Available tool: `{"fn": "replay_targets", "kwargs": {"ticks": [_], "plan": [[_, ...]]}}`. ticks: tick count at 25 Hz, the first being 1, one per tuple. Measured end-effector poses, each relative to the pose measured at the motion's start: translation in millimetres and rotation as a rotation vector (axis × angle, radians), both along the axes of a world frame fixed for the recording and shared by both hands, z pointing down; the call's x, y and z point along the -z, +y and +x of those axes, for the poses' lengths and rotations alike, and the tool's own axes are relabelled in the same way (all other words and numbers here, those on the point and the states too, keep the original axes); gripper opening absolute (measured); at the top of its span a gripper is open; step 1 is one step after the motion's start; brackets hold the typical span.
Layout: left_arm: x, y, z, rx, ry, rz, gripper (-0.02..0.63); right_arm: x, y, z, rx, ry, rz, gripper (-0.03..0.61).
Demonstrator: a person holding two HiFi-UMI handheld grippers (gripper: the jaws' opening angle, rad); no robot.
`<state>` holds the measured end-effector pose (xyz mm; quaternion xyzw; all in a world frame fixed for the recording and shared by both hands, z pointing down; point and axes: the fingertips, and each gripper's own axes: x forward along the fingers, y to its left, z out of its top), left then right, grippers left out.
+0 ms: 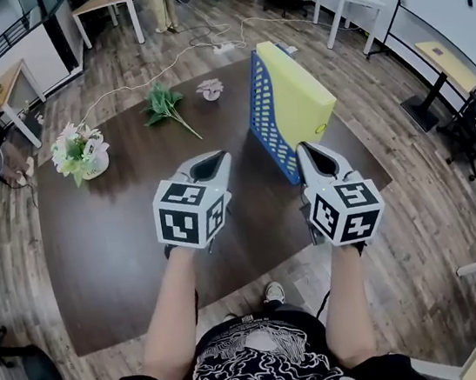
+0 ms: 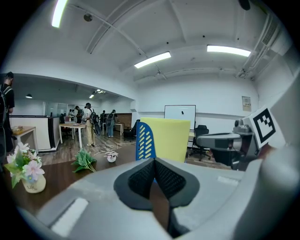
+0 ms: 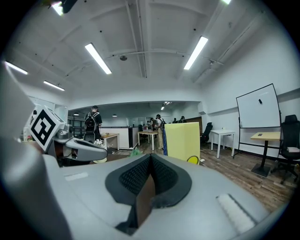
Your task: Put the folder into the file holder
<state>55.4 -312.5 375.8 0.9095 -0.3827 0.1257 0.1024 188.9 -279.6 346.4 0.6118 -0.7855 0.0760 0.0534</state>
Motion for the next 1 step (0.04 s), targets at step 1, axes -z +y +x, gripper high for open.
{"fn": "replay_targets", "kwargs": {"ticks": [1], "plan": [[0.2,0.0,0.5,-0.001,0.000,0.000,0.006,0.2,-0.1,0.0,0.001,0.000,0.000,-0.001]]}}
